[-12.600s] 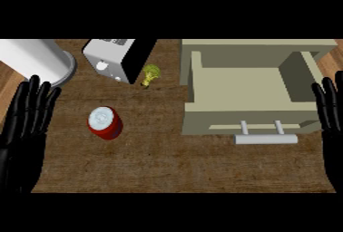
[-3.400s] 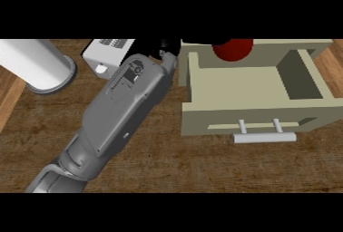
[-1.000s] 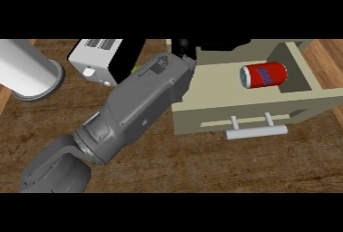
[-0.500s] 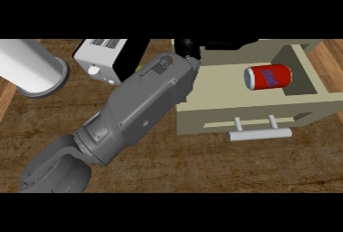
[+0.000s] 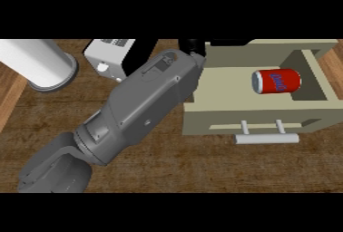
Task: Pick up the can, place it into the drawer and close the drawer
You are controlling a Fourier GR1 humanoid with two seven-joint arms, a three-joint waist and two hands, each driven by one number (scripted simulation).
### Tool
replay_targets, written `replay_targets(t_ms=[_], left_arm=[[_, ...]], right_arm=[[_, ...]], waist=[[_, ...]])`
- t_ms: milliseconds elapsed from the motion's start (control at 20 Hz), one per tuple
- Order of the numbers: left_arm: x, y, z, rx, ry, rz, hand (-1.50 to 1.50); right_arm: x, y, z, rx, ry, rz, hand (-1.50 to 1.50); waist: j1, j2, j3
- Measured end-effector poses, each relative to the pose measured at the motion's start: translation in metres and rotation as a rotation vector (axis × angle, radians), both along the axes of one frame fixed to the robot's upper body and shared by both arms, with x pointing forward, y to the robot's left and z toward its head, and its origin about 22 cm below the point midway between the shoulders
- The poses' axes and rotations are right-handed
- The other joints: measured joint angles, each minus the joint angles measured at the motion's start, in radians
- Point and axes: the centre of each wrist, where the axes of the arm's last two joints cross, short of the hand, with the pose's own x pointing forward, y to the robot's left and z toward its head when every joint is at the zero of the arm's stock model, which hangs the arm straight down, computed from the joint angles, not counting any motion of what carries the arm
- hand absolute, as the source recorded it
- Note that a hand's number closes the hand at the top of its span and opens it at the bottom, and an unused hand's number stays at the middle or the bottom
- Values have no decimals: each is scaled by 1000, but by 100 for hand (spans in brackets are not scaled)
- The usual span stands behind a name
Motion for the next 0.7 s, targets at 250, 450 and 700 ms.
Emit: replay_targets(t_ms=[250,450,700], left_arm=[[0,1,3,-3,12,1,-150],[0,3,4,-4,25,10,-150],[3,12,7,3,36,22,-150]], right_arm=[[34,25,-8,-107,-6,-24,-150],[63,48,-14,-191,-18,-34,-150],[105,71,-27,-316,-14,-37,-150]], waist=[[18,-4,0],[27,-8,0],[39,-10,0]])
